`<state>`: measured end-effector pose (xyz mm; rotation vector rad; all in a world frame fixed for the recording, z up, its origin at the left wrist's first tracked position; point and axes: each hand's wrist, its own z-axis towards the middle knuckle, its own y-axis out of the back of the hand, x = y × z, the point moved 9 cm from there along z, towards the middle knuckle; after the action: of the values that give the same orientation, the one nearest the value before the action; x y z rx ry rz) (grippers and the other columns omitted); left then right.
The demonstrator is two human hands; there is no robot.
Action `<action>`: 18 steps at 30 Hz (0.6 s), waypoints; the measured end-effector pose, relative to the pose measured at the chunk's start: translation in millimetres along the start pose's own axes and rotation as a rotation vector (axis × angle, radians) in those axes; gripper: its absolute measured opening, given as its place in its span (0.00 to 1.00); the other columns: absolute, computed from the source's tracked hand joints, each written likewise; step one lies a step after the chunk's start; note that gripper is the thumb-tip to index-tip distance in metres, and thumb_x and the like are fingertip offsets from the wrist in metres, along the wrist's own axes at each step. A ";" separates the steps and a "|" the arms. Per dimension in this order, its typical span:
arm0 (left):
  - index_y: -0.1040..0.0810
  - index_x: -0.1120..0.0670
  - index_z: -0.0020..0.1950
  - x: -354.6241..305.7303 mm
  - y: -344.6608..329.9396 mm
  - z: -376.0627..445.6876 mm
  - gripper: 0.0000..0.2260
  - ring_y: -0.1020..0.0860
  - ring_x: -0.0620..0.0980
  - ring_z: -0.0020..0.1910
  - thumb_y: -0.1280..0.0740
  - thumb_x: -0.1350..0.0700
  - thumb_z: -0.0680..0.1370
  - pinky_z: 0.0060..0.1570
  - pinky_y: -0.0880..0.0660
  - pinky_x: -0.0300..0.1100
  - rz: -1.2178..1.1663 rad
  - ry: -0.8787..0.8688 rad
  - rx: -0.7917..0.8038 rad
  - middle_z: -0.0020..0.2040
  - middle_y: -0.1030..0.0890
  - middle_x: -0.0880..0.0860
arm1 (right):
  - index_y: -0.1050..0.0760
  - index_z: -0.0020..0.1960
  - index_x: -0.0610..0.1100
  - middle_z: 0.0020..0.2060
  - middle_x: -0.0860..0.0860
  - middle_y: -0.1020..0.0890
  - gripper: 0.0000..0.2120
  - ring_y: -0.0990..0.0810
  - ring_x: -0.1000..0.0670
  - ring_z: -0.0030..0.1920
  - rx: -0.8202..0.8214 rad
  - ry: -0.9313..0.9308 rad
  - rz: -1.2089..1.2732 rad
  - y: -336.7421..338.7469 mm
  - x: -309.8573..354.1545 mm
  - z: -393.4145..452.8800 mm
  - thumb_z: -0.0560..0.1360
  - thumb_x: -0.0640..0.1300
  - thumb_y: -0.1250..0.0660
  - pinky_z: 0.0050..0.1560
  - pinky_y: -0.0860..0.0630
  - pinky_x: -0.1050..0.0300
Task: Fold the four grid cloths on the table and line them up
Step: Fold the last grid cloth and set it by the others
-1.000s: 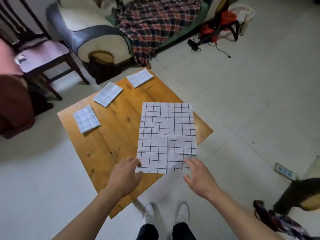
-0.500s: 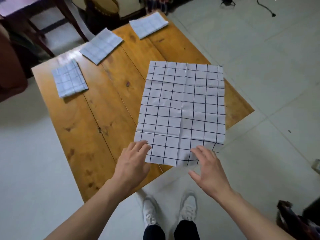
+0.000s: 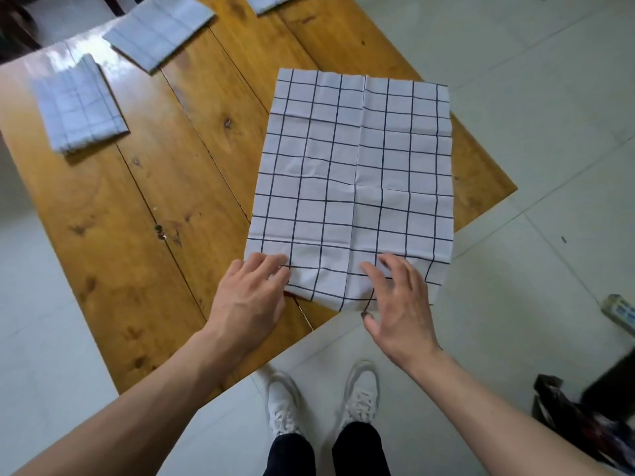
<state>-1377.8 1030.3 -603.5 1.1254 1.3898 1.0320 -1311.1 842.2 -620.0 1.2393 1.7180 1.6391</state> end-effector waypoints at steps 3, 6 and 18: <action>0.21 0.53 0.50 0.3 8.1 2.6 0.05 0.24 0.53 0.50 0.31 0.57 0.75 0.46 0.28 0.48 -0.040 0.000 -0.047 0.54 0.19 0.51 | 0.33 0.71 0.48 0.69 0.45 0.33 0.38 0.37 0.43 0.70 -0.023 -0.004 0.009 7.1 -3.9 5.4 0.64 0.45 0.24 0.72 0.39 0.47; 0.24 0.51 0.46 1.4 20.2 2.6 0.03 0.26 0.50 0.43 0.36 0.54 0.77 0.43 0.30 0.46 -0.111 0.075 -0.078 0.44 0.21 0.48 | 0.36 0.72 0.50 0.70 0.44 0.34 0.41 0.38 0.43 0.72 0.007 0.041 -0.022 7.6 0.5 2.5 0.63 0.52 0.23 0.73 0.41 0.45; 0.23 0.52 0.46 -10.8 90.2 -3.6 0.01 0.24 0.46 0.39 0.32 0.56 0.77 0.35 0.26 0.42 -0.517 0.256 -0.229 0.39 0.22 0.46 | 0.30 0.68 0.47 0.62 0.47 0.27 0.31 0.28 0.46 0.62 -0.144 0.088 0.069 69.2 5.6 -8.5 0.68 0.49 0.24 0.61 0.32 0.51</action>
<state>-1371.9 1037.1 -512.9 0.4375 1.6042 0.9415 -1300.9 834.4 -551.3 1.1865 1.5920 1.8483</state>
